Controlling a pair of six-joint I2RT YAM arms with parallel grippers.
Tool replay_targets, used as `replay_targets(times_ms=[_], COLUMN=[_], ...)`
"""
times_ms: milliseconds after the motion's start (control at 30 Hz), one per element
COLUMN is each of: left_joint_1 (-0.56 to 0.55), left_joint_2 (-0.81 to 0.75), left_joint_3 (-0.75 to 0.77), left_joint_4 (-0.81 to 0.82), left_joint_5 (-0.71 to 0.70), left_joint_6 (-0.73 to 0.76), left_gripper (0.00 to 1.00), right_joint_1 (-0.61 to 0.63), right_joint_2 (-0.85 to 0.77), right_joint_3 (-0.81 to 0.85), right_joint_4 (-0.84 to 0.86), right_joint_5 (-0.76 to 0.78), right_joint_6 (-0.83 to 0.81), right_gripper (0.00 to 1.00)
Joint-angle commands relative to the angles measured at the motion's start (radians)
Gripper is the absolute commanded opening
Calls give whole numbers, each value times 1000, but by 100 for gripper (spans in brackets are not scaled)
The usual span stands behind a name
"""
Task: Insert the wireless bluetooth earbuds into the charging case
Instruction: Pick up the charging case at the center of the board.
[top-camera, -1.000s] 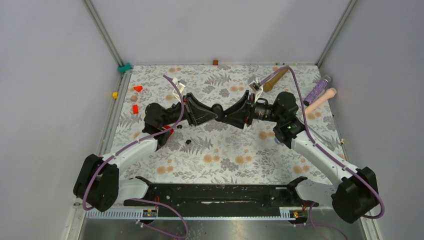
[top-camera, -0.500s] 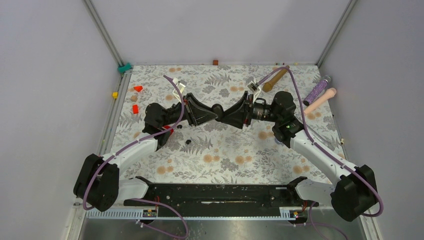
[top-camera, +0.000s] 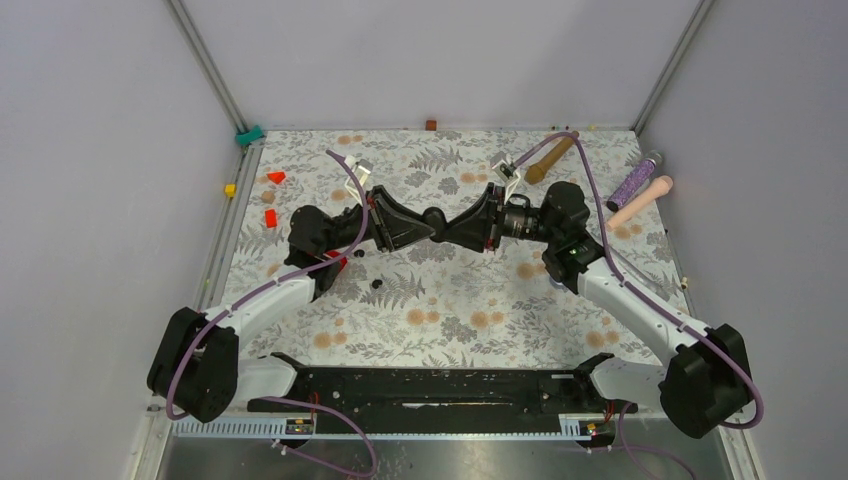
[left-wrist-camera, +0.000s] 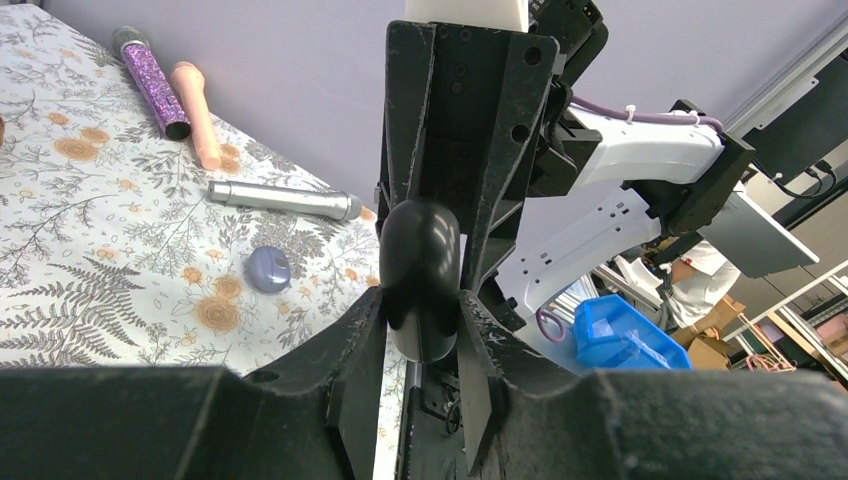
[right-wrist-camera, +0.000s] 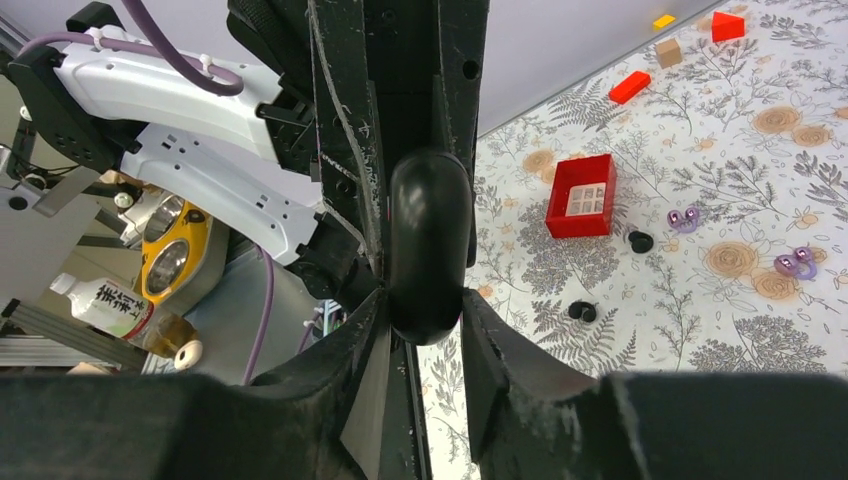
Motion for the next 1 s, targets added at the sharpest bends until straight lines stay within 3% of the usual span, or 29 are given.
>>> replay_targets(times_ms=[0,100,133,200,300,400,567,667,733,800,967], left_joint_1=[1,1,0,3,20,46,88,90,89,87,34], left_joint_2=[3,3,1,-3,-19,-38,-61,-56,-46,-50,-106], left_joint_3=[-1,-1,2,14,38,84,231,377,465,505,475], left_joint_4=[68,62,52,12,-52,-171,-489,-869,-1088,-1209,-1320], left_joint_5=[-5,-2,-3,-2,13,45,163,285,331,349,270], left_joint_6=[2,2,5,18,42,114,350,641,826,947,1091], left_gripper=[0,0,6,26,73,97,99,99,99,99,99], right_joint_1=[9,9,9,9,9,7,7,8,8,8,7], right_joint_2=[8,3,-2,-14,-41,-69,-96,-113,-129,-144,-174], right_joint_3=[38,40,41,50,72,109,226,285,304,302,267], right_joint_4=[64,63,59,31,-58,-201,-577,-785,-851,-875,-868], right_joint_5=[-20,-27,-30,-33,-37,-41,-36,-27,-30,-26,-14], right_joint_6=[21,17,12,-10,-90,-210,-479,-637,-690,-721,-741], right_gripper=[30,20,17,14,13,12,11,11,11,11,11])
